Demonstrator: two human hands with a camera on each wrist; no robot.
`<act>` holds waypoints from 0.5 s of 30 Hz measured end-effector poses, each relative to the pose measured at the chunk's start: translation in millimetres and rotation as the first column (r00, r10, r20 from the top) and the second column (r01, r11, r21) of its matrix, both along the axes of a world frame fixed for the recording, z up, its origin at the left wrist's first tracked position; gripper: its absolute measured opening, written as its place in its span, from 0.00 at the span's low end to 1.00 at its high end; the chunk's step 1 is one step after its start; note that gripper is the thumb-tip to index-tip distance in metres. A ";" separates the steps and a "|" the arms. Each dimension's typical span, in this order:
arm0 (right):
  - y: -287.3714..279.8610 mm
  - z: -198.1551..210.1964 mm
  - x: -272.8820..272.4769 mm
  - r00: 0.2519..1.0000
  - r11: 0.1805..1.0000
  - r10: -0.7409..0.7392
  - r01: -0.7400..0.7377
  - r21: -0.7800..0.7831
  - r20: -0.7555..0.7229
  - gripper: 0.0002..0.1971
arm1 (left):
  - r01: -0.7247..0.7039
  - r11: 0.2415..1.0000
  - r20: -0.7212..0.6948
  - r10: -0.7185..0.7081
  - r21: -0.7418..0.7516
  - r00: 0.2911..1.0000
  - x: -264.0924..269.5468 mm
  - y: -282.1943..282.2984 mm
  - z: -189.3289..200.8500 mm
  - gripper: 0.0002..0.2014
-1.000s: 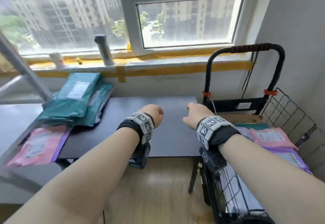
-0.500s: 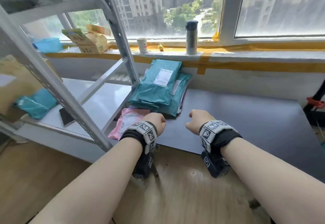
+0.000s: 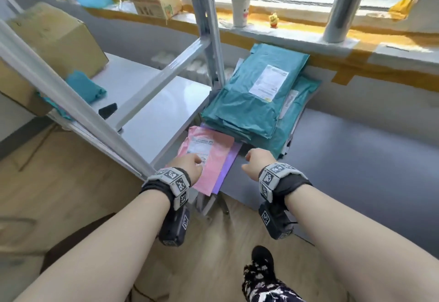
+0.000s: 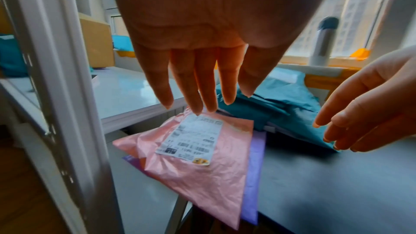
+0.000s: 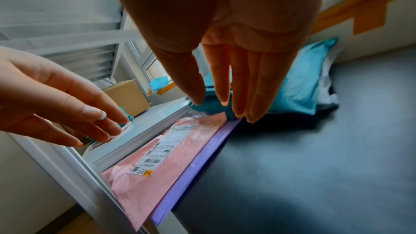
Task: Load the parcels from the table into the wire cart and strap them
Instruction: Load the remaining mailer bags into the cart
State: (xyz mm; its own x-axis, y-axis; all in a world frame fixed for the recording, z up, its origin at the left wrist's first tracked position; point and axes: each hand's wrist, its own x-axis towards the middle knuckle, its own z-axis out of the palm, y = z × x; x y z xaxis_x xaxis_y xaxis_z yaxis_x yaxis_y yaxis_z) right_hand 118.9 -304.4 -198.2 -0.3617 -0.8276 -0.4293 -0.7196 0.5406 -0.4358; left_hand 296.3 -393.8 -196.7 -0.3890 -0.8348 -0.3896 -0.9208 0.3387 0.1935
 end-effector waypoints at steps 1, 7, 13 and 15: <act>-11.9 -7.1 -1.3 1.000 1.000 0.019 -0.019 0.012 0.019 0.16 | -0.024 1.000 0.020 0.024 0.014 1.000 -1.4 -7.9 -3.9 0.19; -58.5 -43.9 0.9 0.988 0.994 -0.022 0.005 0.108 0.153 0.08 | -0.195 0.981 0.131 0.191 0.019 0.973 -8.0 -31.2 -30.9 0.23; -81.8 -56.5 2.2 0.899 0.948 -0.315 0.285 0.141 0.303 0.16 | -0.293 0.952 0.165 0.275 0.092 0.947 -5.6 -55.3 -55.7 0.29; -87.0 -55.6 3.9 0.836 0.917 -0.399 0.359 0.173 0.376 0.13 | -0.293 0.949 0.148 0.275 0.119 0.950 -2.9 -64.2 -62.4 0.34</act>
State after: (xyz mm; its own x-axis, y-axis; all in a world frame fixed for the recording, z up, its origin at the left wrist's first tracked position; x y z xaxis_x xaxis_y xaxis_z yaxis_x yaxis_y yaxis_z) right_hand 122.8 -391.4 -253.8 -0.4220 -0.6104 -0.6703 -0.2274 0.7870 -0.5735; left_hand 293.5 -458.1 -259.1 -0.0833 -0.8379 -0.5394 -0.9948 0.0381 0.0943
